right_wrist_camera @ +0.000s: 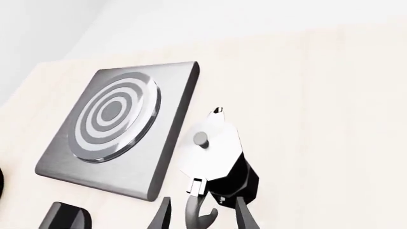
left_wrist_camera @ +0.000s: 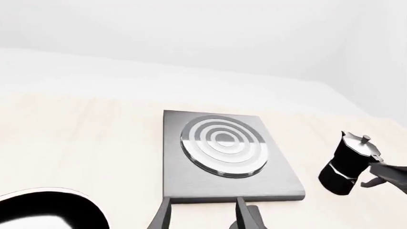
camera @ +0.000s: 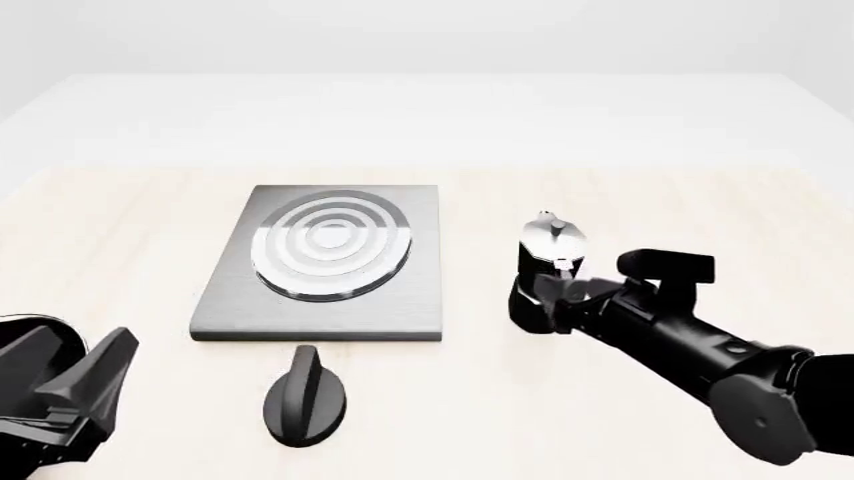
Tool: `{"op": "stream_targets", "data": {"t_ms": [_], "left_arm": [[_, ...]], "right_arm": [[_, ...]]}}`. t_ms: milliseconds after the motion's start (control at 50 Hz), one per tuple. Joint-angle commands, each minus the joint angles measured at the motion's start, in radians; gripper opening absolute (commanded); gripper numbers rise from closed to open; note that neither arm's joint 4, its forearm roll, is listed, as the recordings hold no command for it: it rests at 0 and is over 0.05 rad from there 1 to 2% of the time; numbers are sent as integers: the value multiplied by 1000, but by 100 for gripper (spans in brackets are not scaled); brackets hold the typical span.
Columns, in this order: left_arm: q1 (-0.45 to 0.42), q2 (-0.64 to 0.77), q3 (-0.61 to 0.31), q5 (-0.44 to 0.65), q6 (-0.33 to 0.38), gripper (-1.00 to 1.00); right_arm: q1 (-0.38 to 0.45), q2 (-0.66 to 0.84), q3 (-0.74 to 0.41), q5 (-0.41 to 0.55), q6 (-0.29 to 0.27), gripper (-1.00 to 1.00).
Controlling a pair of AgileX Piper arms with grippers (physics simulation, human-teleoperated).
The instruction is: Turn on the stove and put the moka pot on it.
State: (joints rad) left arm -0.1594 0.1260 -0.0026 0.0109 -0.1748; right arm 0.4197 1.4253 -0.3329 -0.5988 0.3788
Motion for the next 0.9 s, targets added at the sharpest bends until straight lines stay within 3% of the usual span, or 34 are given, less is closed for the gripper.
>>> {"op": "stream_targets", "data": {"t_ms": [20,160,180,340,360,400,440,560,740,900], "left_arm": [[1,4,0,-3,-3,100],[2,7,0,-6,-5,100],[2,9,0,-8,-5,100],[3,6,0,-6,-7,100],[2,6,0,-6,-7,100],[1,3,0,-3,-7,100],[1,0,0,-1,-7,100],[-2,-9,0,6,-6,100],[-6,-21,-3,16,-3,100],[-7,-28,-2,22,-4,100]], "right_arm": [[8,65,6,-53,21,100],[13,82,10,-69,31,100],[16,86,10,-71,33,-100],[32,13,24,-23,25,-100],[35,-21,20,8,0,-100],[26,-120,-12,116,-185,-100],[25,-175,-22,173,-183,-100],[14,-345,-85,393,-289,-100],[16,-520,-244,716,-377,-100],[87,-542,-357,850,-398,-100]]}}
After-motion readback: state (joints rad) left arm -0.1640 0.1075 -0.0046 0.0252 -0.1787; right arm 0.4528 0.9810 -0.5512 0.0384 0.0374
